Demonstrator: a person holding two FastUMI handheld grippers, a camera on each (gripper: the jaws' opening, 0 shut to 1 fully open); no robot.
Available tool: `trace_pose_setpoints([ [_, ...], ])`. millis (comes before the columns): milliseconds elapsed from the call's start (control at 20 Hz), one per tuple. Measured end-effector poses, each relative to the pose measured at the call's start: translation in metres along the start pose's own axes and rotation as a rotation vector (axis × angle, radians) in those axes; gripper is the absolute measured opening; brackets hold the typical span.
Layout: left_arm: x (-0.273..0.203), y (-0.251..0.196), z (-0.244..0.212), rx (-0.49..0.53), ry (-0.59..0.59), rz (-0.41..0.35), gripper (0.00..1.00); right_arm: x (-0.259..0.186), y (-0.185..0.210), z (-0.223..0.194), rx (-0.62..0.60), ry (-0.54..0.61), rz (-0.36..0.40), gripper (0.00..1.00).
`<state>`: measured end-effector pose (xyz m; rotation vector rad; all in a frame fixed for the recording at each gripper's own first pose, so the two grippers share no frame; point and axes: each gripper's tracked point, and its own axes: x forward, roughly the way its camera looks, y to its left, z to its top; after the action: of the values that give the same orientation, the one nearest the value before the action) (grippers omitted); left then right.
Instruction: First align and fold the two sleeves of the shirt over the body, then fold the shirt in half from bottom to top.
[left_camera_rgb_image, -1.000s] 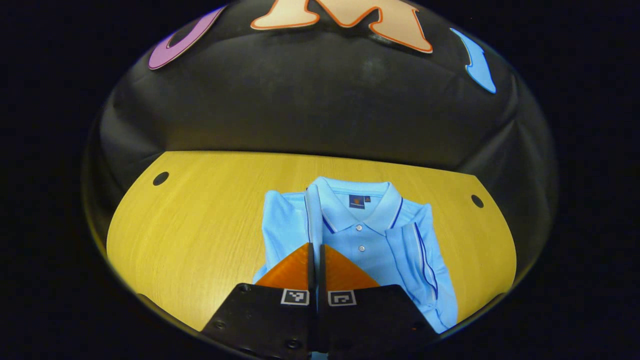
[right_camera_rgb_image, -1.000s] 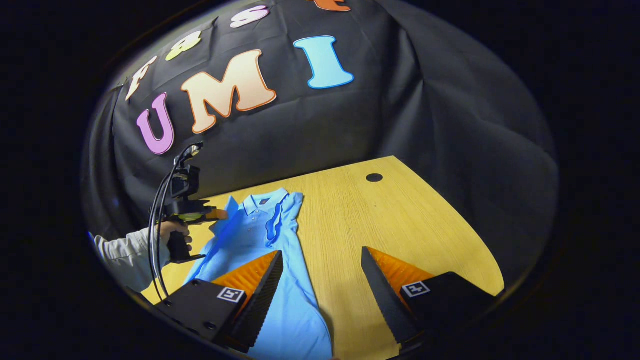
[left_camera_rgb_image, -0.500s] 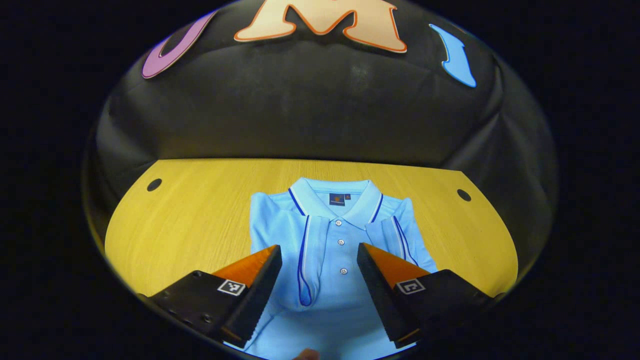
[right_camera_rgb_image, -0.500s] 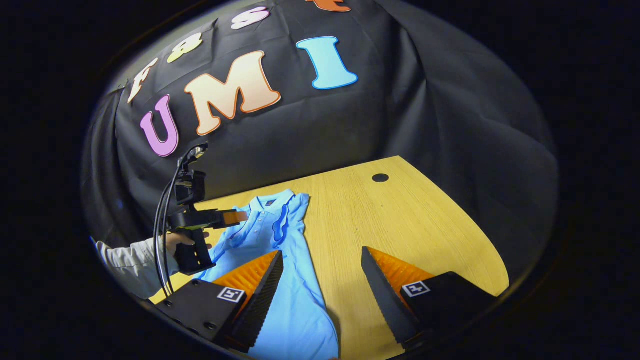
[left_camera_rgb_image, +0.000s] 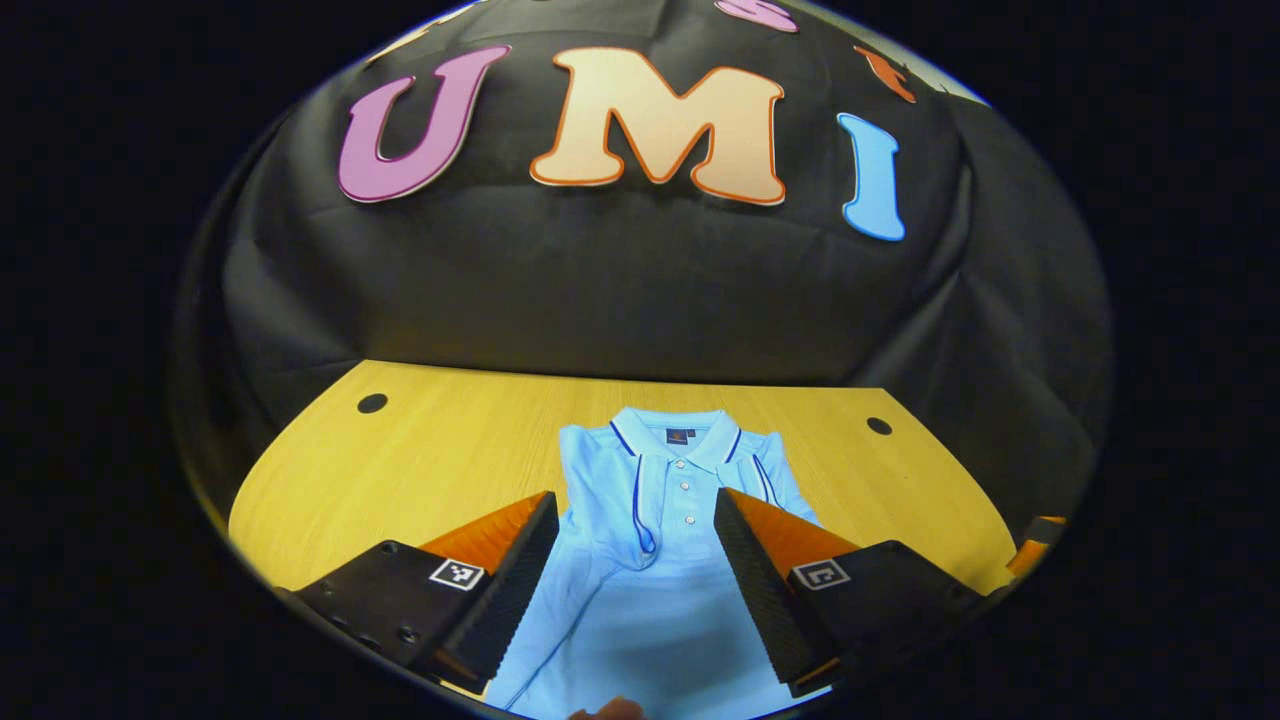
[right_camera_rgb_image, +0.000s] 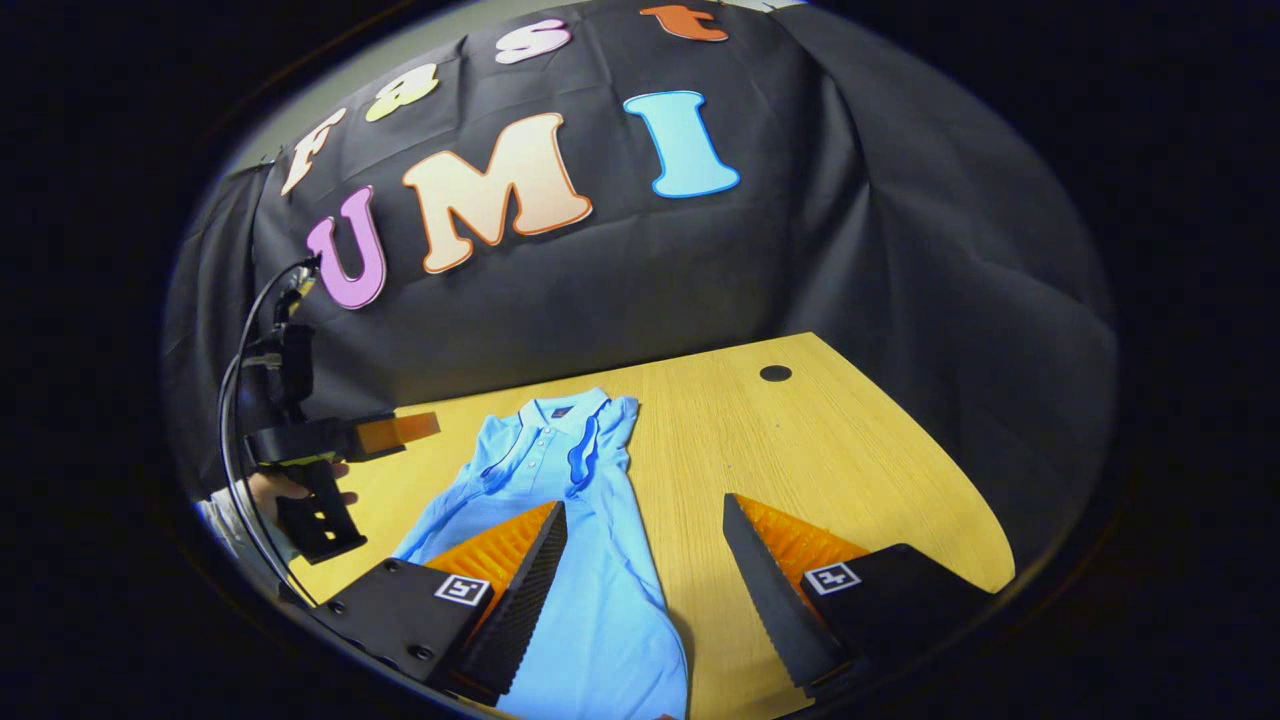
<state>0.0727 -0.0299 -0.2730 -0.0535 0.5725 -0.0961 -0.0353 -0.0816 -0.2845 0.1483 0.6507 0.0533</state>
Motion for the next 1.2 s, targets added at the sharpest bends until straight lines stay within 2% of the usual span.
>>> trace_pose_setpoints([
  [200, -0.051, 0.017, -0.009, 0.031, -0.019, 0.025, 0.95, -0.019, 0.011, -0.007, -0.033, -0.019, 0.014, 0.98],
  [400, -0.101, 0.027, -0.038, 0.098, -0.018, 0.045, 0.95, -0.043, 0.02, -0.031, -0.079, -0.001, 0.031, 0.98],
  [750, -0.158, 0.041, -0.121, 0.101, 0.111, 0.069, 0.95, -0.068, 0.026, -0.077, -0.142, 0.049, 0.034, 0.98],
  [800, -0.166, 0.045, -0.133, 0.106, 0.13, 0.076, 0.95, -0.072, 0.024, -0.086, -0.151, 0.06, 0.029, 0.94],
  [850, -0.174, 0.048, -0.145, 0.112, 0.151, 0.083, 0.95, -0.073, 0.023, -0.096, -0.16, 0.075, 0.023, 0.98],
  [950, -0.185, 0.052, -0.167, 0.125, 0.185, 0.095, 0.95, -0.079, 0.017, -0.118, -0.169, 0.116, 0.005, 0.98],
  [1000, -0.19, 0.056, -0.178, 0.134, 0.206, 0.102, 0.95, -0.082, 0.015, -0.129, -0.164, 0.142, 0.002, 0.94],
  [1100, -0.2, 0.06, -0.199, 0.147, 0.246, 0.109, 0.95, -0.086, 0.011, -0.147, -0.16, 0.185, -0.006, 0.94],
  [1150, -0.203, 0.064, -0.208, 0.153, 0.266, 0.118, 0.95, -0.088, 0.008, -0.155, -0.162, 0.204, -0.009, 0.98],
  [1200, -0.206, 0.067, -0.216, 0.154, 0.279, 0.127, 0.95, -0.09, 0.007, -0.162, -0.165, 0.219, -0.012, 0.98],
])
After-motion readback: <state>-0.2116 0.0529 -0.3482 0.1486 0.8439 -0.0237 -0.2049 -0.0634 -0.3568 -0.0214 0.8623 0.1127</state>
